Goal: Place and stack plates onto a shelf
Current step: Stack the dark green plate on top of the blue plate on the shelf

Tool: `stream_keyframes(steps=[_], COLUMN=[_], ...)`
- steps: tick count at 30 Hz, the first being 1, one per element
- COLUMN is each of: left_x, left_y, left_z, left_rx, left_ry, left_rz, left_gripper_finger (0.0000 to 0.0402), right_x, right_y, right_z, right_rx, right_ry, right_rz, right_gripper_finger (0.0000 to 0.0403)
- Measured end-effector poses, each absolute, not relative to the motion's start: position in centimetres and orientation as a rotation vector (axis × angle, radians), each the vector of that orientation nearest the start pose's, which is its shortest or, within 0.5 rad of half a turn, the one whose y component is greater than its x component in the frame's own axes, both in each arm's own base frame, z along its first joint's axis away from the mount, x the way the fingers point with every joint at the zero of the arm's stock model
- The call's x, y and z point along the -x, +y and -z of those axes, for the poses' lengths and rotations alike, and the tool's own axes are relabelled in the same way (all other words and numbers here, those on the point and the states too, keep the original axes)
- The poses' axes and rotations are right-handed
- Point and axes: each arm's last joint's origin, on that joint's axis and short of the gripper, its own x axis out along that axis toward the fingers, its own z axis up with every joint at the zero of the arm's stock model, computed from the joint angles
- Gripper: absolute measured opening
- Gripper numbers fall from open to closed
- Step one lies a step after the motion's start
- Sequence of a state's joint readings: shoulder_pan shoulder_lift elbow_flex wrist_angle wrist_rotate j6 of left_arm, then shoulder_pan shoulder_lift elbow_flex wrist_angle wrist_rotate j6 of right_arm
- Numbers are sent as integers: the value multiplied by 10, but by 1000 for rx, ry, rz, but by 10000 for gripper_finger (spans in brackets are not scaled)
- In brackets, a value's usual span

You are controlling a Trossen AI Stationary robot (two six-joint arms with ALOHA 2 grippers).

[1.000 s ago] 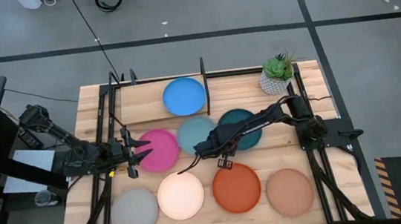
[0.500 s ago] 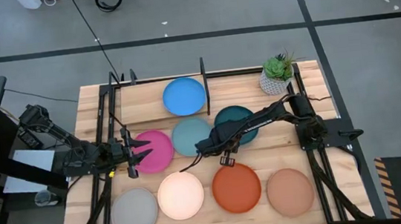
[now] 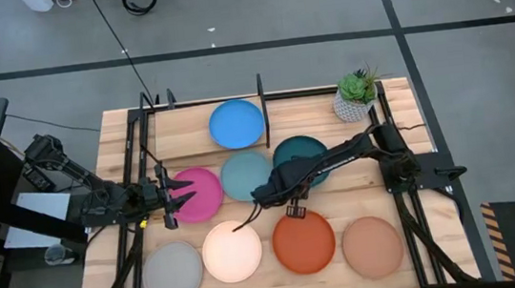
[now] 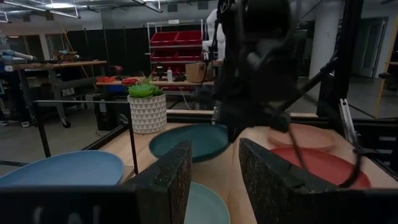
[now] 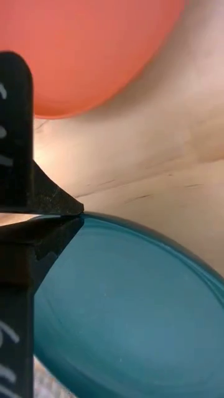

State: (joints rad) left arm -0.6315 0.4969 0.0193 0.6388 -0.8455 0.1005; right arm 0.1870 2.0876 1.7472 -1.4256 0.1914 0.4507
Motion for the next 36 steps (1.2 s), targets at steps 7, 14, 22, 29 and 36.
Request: stream_keyframes(steps=[7, 14, 22, 29, 36], left_x=[-109, -109, -109, -109, -109], left_y=[-53, -53, -53, -53, -53], left_z=[-184, -184, -184, -184, -184], left_rx=[10, 11, 10, 9, 9], left_ry=[-108, -109, -108, -108, -108], left_rz=[-219, -219, -219, -219, -219], left_gripper_finger=[142, 142, 142, 142, 142], right_x=[-375, -372, -369, -372, -379], right_y=[86, 104, 119, 126, 135], right_z=[-243, -257, -259, -259, -258], right_rx=[124, 179, 370, 520, 685], right_ry=[1677, 1686, 1668, 1594, 1484], right_rz=[275, 112, -67, -148, -293], right_gripper_finger=[13, 13, 13, 13, 13])
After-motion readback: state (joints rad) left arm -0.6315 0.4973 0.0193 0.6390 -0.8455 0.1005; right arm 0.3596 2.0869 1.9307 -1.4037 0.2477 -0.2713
